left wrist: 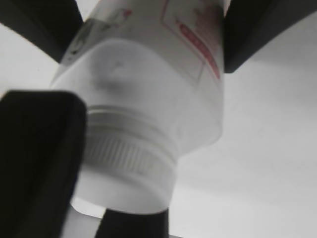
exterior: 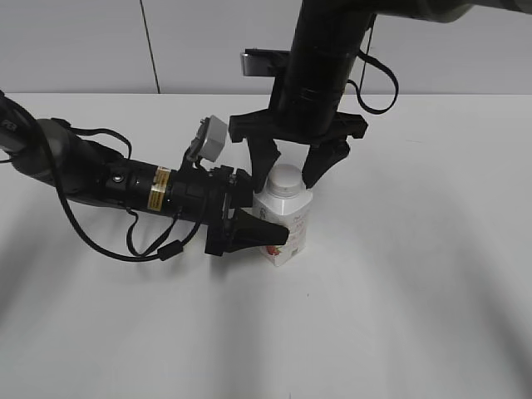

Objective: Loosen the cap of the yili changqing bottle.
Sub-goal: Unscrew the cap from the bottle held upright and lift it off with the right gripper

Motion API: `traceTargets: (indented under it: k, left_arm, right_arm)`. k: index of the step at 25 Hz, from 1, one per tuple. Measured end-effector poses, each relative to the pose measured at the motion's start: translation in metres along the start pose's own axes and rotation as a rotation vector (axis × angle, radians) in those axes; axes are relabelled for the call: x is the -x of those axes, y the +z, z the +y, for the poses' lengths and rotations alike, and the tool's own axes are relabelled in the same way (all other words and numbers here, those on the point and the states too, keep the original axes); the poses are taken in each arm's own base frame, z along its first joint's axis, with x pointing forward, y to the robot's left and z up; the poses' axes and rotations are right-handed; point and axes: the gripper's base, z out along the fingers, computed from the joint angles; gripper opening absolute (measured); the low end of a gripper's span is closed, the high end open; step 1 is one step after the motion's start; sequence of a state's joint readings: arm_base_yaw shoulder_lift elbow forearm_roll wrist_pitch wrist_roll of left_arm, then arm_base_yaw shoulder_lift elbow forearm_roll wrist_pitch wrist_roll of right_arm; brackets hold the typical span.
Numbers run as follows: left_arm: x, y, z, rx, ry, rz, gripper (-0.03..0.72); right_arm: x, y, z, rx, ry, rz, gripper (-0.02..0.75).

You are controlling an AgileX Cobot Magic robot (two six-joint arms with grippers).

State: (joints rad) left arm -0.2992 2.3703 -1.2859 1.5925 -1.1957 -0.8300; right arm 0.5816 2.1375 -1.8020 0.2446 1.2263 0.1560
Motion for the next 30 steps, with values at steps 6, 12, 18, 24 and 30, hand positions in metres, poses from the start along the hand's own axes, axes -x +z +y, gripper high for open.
traceTargets:
  k: [6, 12, 18, 24, 30]
  left_arm:
    - [0.0000, 0.0000, 0.0000, 0.000, 0.000, 0.000, 0.496]
    - [0.0001, 0.0000, 0.0001, 0.001, -0.001, -0.001, 0.496]
    - [0.0001, 0.0000, 0.0001, 0.001, -0.003, -0.001, 0.496]
    - [-0.0001, 0.0000, -0.0001, -0.001, 0.001, 0.001, 0.496]
    - [-0.0002, 0.0000, -0.0002, -0.002, 0.002, 0.003, 0.494]
  right_arm:
    - [0.0001, 0.0001, -0.0006, -0.007, -0.001, -0.001, 0.420]
    - [0.0003, 0.0001, -0.0017, -0.019, -0.025, -0.002, 0.398]
    - [0.0004, 0.0001, -0.0024, -0.027, -0.400, 0.001, 0.398]
    - [0.0005, 0.0001, -0.0025, -0.028, -0.872, 0.007, 0.396]
    - [0.0008, 0.0001, -0.0029, -0.033, -1.171, 0.012, 0.396]
